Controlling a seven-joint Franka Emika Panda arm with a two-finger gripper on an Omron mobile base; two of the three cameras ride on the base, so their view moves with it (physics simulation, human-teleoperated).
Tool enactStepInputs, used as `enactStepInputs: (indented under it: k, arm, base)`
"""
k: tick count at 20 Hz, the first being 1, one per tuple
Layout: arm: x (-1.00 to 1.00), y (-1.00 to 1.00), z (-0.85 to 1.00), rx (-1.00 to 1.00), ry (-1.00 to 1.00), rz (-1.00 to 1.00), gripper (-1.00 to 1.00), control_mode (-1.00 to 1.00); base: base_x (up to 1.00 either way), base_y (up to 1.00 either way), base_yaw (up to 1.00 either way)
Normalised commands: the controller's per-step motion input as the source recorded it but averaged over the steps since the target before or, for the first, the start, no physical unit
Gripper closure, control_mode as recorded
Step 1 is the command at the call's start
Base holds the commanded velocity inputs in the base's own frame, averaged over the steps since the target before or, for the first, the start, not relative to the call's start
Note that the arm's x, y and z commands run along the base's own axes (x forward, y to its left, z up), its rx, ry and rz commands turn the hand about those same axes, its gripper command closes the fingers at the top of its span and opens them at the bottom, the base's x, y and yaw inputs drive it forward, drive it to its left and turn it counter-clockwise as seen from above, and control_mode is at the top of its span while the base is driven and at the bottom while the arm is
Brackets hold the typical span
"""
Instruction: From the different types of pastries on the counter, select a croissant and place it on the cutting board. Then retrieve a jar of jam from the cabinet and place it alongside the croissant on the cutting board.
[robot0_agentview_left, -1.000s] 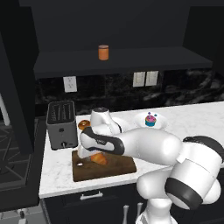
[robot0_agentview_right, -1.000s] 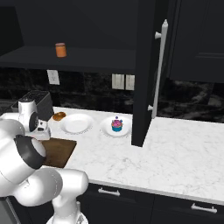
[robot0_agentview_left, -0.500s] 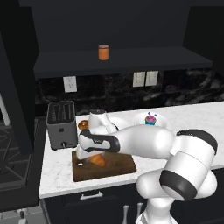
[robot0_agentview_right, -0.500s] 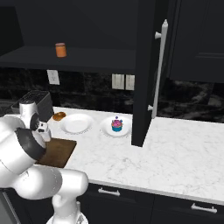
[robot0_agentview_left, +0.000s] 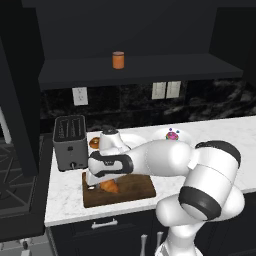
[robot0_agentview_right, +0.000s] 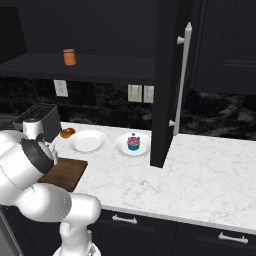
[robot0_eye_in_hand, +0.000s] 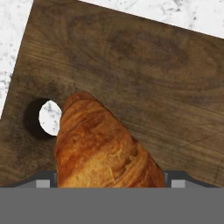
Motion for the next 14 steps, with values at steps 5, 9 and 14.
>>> enactStepInputs:
  k: [5, 9, 14]
  arm:
    - [0.00, 0.00, 0.17, 0.00, 0.03, 0.00, -1.00, -1.00]
    - [0.00, 0.00, 0.54, 0.00, 0.00, 0.00, -1.00, -1.00]
    - [0.00, 0.00, 0.49, -0.04, 0.00, 0.00, -1.00, -1.00]
  base:
    - [0.00, 0.00, 0.00]
    - [0.00, 0.00, 0.00]
    - [0.00, 0.00, 0.00]
